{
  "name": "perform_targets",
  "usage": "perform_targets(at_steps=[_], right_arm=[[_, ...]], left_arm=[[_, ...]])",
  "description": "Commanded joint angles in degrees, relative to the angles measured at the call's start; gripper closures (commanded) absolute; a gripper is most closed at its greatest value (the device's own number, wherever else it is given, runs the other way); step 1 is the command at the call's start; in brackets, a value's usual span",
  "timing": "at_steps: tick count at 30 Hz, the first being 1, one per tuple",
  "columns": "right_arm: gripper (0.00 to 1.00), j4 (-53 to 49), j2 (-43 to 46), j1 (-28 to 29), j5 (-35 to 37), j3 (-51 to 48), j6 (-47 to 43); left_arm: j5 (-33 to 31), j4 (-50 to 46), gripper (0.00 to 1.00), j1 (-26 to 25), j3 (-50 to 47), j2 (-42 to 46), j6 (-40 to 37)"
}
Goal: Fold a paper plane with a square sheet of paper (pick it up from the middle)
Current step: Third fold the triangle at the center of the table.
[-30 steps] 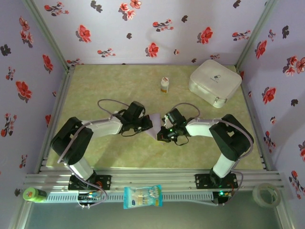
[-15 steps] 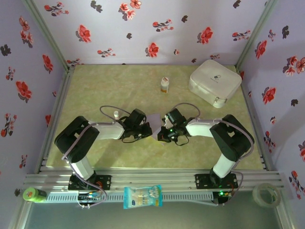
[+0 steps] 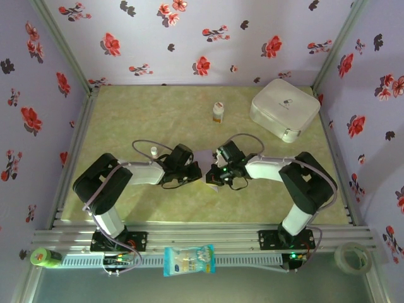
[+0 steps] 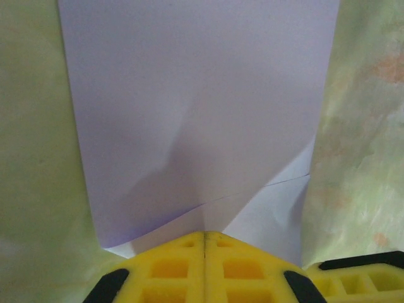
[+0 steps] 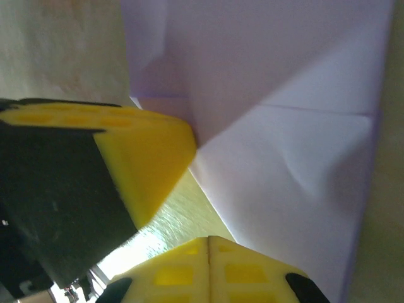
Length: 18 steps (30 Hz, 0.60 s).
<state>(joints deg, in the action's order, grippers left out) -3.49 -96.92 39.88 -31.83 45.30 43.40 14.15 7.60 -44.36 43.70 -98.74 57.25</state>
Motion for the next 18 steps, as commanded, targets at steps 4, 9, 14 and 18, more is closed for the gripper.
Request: perform_targets(at_steps=[4,9,14,18], right_arm=[[0.93,2.3,-3.2,1.0,1.5,2.6,2.3],[0.93,3.8,-4.4,1.0,2.6,1.2,2.9],[0.93,3.6,-3.0,0.9,3.9,-3.0,2.3],[0.93,3.2,-1.0,0.9,2.6,-5.6,1.8]], left_arm=[[-2.0,-3.6,1.00,0.7,-1.7,-2.4,-1.1],[-2.1,-3.7,1.00,0.6,-1.8,-2.1,-0.9],[-2.5,-3.8,1.00,0.6,-2.0,-1.4,-1.1],[-2.6,-3.6,1.00,0.7,-2.2,-1.9,-1.0]])
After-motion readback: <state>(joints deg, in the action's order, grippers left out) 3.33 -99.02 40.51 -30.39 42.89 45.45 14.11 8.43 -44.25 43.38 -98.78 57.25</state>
